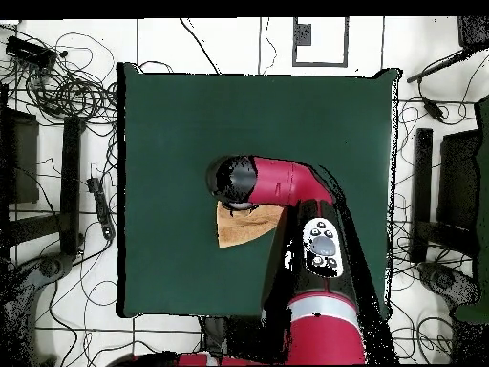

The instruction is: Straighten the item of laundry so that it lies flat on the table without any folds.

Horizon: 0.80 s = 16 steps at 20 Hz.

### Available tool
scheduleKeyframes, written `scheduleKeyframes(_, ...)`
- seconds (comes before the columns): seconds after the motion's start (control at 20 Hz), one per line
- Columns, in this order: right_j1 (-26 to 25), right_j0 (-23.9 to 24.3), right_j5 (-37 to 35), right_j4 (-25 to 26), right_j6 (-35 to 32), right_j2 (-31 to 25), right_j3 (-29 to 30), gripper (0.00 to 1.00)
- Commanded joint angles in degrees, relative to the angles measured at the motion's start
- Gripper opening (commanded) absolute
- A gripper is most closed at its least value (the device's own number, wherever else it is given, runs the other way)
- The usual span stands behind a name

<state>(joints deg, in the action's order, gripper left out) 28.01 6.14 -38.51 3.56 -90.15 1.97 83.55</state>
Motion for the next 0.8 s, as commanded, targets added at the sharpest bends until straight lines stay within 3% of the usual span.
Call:
scheduleKeyframes(0.05,-2.42,-0.33,3.53,-0.61,-8.34,-3.73,1.18,1.0)
scheduleKeyframes(0.45,-7.0,-0.86,10.93,2.04,-7.8,-3.97,1.39,1.0)
scheduleKeyframes(0.8,-9.91,-2.46,13.5,1.39,-10.54,-1.39,1.6,1.0)
